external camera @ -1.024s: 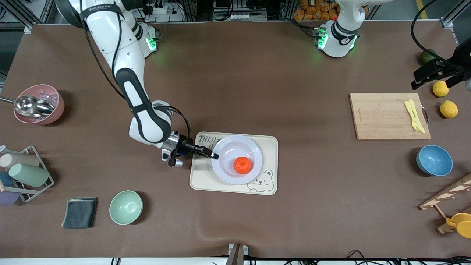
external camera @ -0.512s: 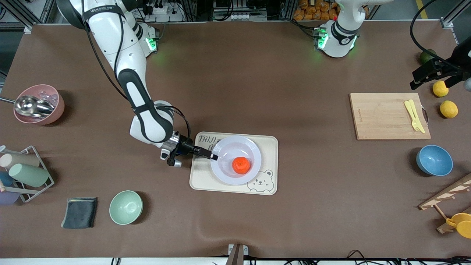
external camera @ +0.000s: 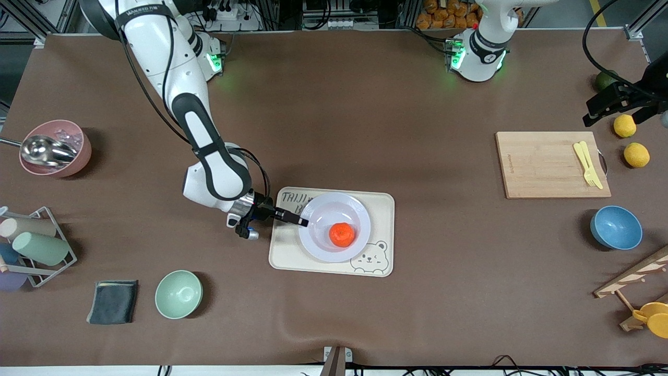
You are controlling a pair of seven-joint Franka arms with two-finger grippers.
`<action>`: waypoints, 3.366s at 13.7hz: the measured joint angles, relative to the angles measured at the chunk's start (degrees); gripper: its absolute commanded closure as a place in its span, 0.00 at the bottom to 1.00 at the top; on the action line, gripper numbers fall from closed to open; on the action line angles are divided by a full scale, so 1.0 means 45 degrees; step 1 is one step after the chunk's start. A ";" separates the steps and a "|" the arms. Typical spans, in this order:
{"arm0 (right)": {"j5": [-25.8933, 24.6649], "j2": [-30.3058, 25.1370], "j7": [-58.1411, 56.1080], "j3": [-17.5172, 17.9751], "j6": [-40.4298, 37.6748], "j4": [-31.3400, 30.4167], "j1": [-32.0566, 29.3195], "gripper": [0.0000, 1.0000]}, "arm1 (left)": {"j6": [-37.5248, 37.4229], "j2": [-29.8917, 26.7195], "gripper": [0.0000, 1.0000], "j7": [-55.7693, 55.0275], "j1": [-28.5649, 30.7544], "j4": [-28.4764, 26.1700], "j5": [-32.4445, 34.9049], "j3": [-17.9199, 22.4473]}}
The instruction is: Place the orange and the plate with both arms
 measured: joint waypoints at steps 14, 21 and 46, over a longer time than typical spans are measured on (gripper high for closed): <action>-0.9640 -0.2917 0.4968 -0.1927 -0.5887 -0.0035 -0.1996 0.22 | 0.0000 0.0000 0.00 0.0000 -0.0002 0.0005 -0.0001 -0.0003; -1.3000 -0.3413 0.4844 -0.2895 -0.7914 0.0510 -0.2615 0.00 | -0.0009 0.0000 0.00 0.0000 0.0000 -0.0019 -0.0002 -0.0002; -1.8373 -0.7573 0.2736 -0.0593 -1.2881 0.4088 -0.6649 0.00 | -0.0295 -0.0284 0.00 0.0241 -0.0002 0.0252 -0.0002 -0.0108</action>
